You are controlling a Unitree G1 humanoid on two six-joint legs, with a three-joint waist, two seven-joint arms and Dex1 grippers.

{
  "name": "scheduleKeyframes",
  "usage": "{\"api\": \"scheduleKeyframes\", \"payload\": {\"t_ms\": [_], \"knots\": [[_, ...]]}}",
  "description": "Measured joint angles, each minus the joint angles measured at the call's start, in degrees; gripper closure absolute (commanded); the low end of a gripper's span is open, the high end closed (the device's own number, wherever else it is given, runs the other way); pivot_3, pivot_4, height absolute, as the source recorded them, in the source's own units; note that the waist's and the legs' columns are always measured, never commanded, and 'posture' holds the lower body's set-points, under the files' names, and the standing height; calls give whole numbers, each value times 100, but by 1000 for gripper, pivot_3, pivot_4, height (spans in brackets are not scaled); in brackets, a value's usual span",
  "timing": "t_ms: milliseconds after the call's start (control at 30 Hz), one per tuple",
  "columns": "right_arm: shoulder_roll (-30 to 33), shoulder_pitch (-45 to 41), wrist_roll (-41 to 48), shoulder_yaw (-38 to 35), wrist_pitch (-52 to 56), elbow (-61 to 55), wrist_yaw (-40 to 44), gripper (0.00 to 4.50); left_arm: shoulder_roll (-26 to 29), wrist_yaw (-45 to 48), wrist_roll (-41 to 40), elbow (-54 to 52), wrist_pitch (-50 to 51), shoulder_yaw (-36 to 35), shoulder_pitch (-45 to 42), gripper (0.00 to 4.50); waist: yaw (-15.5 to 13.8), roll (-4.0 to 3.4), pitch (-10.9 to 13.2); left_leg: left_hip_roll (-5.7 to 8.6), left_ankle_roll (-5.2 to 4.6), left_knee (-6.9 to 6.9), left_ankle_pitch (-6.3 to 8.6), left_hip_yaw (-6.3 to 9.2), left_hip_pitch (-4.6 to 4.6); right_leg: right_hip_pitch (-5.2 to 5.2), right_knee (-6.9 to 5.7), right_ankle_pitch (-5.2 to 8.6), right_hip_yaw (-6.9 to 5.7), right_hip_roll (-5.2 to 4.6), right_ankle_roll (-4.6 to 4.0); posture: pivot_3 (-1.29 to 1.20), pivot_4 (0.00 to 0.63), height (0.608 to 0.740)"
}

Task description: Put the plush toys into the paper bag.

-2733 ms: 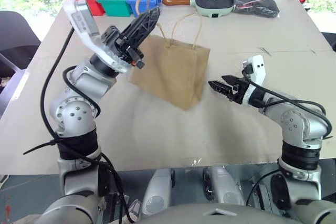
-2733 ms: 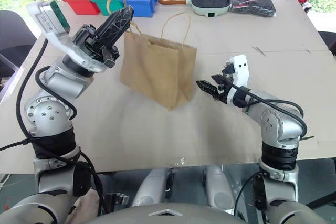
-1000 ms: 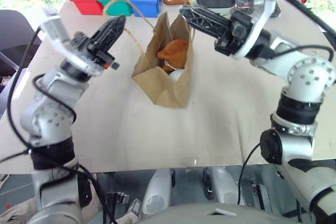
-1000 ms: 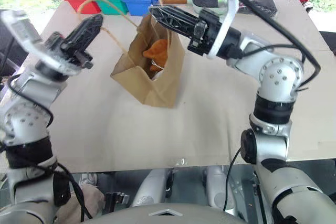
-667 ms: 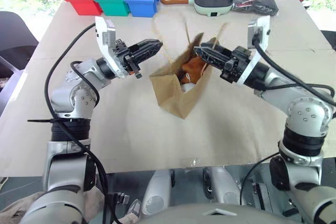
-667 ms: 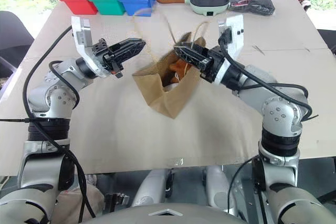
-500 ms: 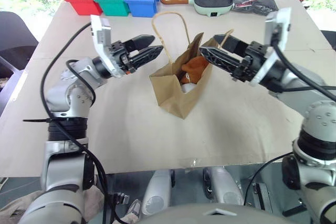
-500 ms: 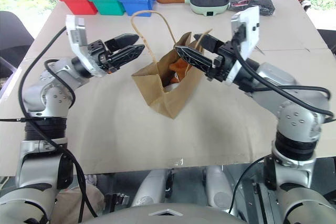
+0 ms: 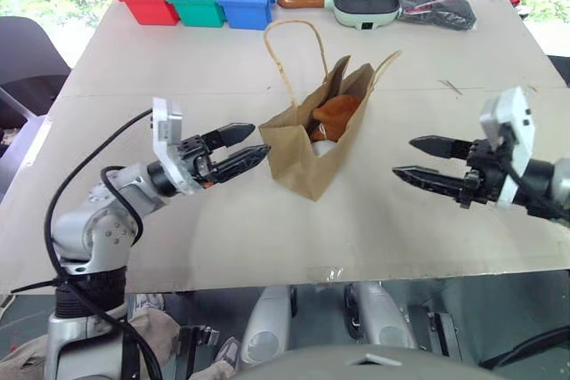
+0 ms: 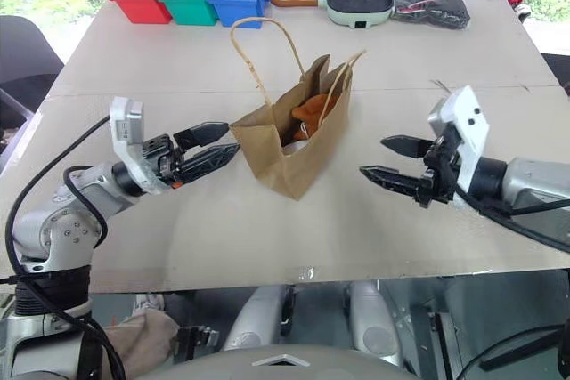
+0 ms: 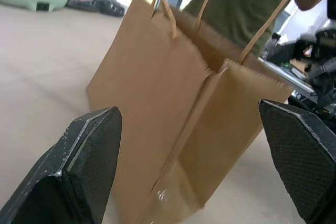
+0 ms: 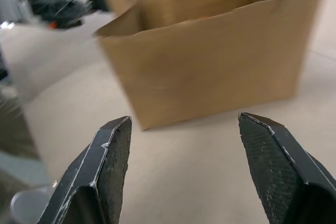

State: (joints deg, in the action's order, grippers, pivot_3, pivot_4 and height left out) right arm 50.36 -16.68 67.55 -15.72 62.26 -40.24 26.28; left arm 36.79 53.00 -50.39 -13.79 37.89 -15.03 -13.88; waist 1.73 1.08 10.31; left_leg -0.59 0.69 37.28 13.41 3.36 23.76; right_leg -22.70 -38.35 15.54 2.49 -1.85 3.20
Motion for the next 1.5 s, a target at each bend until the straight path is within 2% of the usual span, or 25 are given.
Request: {"api": "scheduleKeyframes", "payload": {"t_ms": [100,133,167,267,333,367,500,700,867,967,1067,1100,1133,1167,1233,1267,1400,1500], "knots": [[-668,-426,-826,1080,-435,221,6,3803,-9,-42,109,-169,-48,156,58,0,55,1,-4,0,0,-1,0,-6,-6,0,0,0,5,11,0,0,150,740],[-920,-554,-1137,1488,-586,357,0,4224,-45,-44,174,-209,-73,260,96,0,54,1,-4,0,1,-3,0,-5,-3,-1,0,0,4,12,-1,0,150,740],[-1030,-588,-1337,1706,-671,439,-4,4415,-81,-53,201,-228,-79,324,105,0,46,0,-4,0,1,-2,0,-3,2,-4,0,0,3,12,-2,0,150,740],[-1551,-809,-2323,2617,-1153,931,-34,4415,-215,-157,392,-424,-213,508,264,0,18,5,-6,1,1,-5,0,4,9,-8,1,-1,0,1,-2,0,150,740],[-1871,-881,-2674,2868,-1332,1169,-49,4415,-249,-229,580,-568,-344,628,364,0,8,5,-6,2,1,-7,0,9,10,-8,5,-1,3,-5,-2,0,150,740],[-2118,-951,-2833,2885,-1450,1307,-64,4415,-310,-328,707,-652,-426,688,410,0,7,4,-5,2,1,-8,0,15,10,-8,5,-1,5,-7,-1,0,150,740],[-2415,-1017,-3096,2871,-1629,1486,-67,4415,-556,-703,909,-930,-560,744,570,0,-5,5,-6,2,0,-8,0,21,6,-6,4,-1,3,-8,-1,0,150,740],[-2654,-963,-3387,2874,-1763,1621,7,4415,-1277,-1808,1853,-1107,-979,1241,590,0,-50,5,-7,15,0,-6,0,17,-1,-4,-3,-2,4,-5,-1,0,150,740],[-2726,-919,-3554,2856,-1801,1676,118,4415,-1672,-2318,2335,-1092,-1174,1547,585,0,-70,5,-7,15,1,-6,0,17,0,-4,-8,-2,1,-5,-1,0,150,740],[-2531,-677,-3557,2761,-1782,1608,225,4500,-1956,-2594,2549,-988,-1327,1578,550,820,-97,5,-7,20,0,-4,0,15,2,-2,-8,-2,-2,-8,-1,0,150,740],[-2114,-282,-3574,2307,-1799,1326,307,4500,-2097,-2556,2553,-905,-1584,1572,624,2249,-114,5,-7,22,0,0,0,12,7,-2,-5,-2,-3,-14,-1,0,150,740],[-2114,-266,-3553,1999,-1845,1246,280,4104,-2129,-2538,2556,-841,-1664,1569,632,2876,-90,5,-7,23,0,0,0,11,1,-1,-6,-2,3,-12,-1,0,150,740],[-2113,-266,-3550,1861,-1887,1169,250,3930,-2150,-2524,2553,-809,-1707,1570,631,3289,-78,4,-7,21,0,0,0,10,-3,-1,-9,-2,5,-9,-1,0,150,740],[-2114,-266,-3548,1810,-1894,1136,238,3826,-2155,-2521,2552,-803,-1715,1570,631,3429,-69,4,-8,19,0,0,0,7,-4,-1,-12,-2,3,-4,-1,0,150,740],[-1672,85,-3721,1706,-2221,865,455,2846,-2059,-2188,2506,-570,-1867,1533,531,4425,-109,2,-10,18,0,0,0,11,-2,1,-14,-1,-14,0,-2,0,150,740],[-1556,252,-3770,1638,-2317,782,539,2507,-1948,-1994,2457,-402,-1943,1488,474,4500,-112,2,-10,18,0,0,0,13,0,2,-14,-1,-16,1,-2,0,150,740],[-1285,646,-4001,1496,-2737,614,766,652,-1246,-653,2441,595,-2513,1510,-152,4500,-92,2,-9,20,1,5,0,2,-2,1,-16,-1,-7,2,-2,0,150,740],[-940,1084,-4229,1422,-3009,524,1009,652,-714,694,2489,1717,-3236,1552,-784,4500,-95,2,-10,20,0,5,0,4,-1,2,-14,0,-10,2,-2,0,150,740]]}}
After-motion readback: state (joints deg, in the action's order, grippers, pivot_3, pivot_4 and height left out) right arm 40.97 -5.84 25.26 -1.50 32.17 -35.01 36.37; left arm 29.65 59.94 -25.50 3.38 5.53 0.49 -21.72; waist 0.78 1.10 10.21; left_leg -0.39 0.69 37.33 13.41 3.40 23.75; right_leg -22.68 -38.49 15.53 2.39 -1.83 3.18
